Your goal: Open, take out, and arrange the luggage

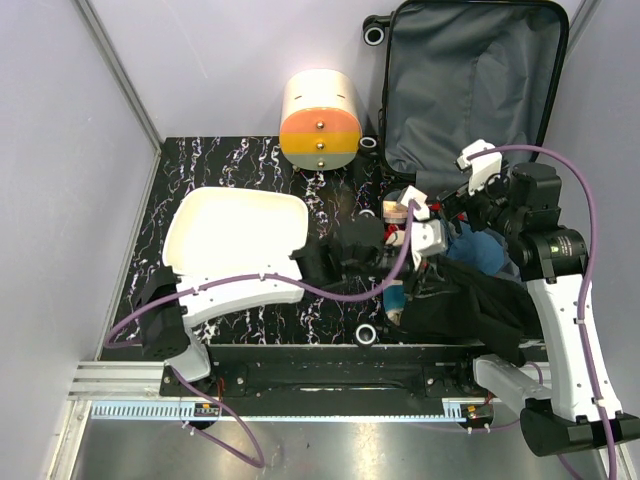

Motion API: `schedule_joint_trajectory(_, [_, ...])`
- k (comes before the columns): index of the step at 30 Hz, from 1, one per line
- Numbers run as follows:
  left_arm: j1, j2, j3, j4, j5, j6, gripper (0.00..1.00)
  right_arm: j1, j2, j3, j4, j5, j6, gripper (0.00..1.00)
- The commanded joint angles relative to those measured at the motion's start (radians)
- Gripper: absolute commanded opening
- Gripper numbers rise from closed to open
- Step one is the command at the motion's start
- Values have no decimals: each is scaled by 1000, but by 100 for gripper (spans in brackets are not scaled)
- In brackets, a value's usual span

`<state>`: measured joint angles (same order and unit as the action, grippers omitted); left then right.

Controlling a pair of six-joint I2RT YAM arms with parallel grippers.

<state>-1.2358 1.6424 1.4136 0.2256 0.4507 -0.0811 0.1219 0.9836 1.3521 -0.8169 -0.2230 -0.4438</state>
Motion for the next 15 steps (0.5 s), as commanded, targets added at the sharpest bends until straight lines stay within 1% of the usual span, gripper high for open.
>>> schedule_joint_trajectory(1, [110,-147,103,3,63,-160,0,1,6,-13,22,7,-27,100])
schedule_joint_trajectory(5, [194,-245,119,-118,147,-160,0,2,24,-4,38,14,-33,100])
schedule_joint_trajectory(8, [295,-303,137,-244,241,-181,0,-1,41,4,41,13,-38,100])
schedule_joint_trajectory(9, [374,-315,145,-271,300,-207,0,1,44,4,41,11,-42,100])
schedule_joint_trajectory(11, [462,-338,143,-360,350,-224,0,-1,44,2,47,4,-53,100])
schedule_joint_trajectory(12, [542,-355,143,-402,388,-206,0,1,46,1,48,1,-55,100])
schedule_joint_trajectory(13, [577,-362,143,-501,405,-183,0,1,47,-1,48,-6,-56,100])
schedule_joint_trajectory(14, [611,-368,133,-558,413,-148,0,1,49,-5,53,-9,-58,100])
schedule_joint_trajectory(15, [677,-387,118,-601,430,-102,0,1,55,-8,55,-12,-55,100])
